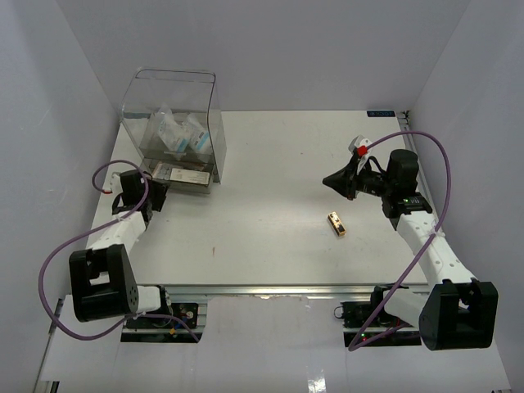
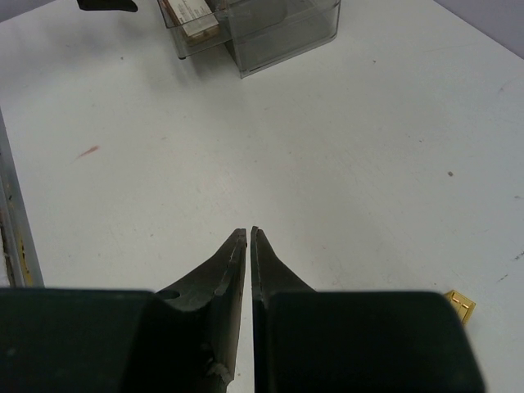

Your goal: Organize the makeup

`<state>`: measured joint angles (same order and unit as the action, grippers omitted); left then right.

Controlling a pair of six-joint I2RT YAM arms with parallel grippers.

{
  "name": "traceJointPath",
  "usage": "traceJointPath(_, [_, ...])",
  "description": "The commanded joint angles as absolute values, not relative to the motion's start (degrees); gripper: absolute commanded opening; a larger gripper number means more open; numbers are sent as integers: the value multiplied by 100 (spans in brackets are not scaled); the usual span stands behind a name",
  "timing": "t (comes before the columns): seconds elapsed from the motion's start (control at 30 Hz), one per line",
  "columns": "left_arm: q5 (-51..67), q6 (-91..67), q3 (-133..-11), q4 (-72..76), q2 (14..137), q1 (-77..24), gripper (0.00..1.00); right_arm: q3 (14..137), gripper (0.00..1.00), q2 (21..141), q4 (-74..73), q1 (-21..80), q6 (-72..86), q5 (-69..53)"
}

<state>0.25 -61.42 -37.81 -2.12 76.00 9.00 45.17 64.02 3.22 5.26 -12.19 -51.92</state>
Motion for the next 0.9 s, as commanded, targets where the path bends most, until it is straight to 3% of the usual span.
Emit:
traceJointPath(0.0, [602, -6019, -4096, 511, 7860, 1056, 65, 4474, 12, 6398, 552, 481, -1239, -5309])
traceJointPath(0.3, [1359, -5879, -4390, 1056, 8470, 1152, 83, 4465, 12, 6443, 536, 448, -1275, -5282])
traceJointPath(0.87, [2523, -5902, -4833, 1657, 9410, 1457, 85, 4474, 12, 6512, 497, 339, -1340, -5304])
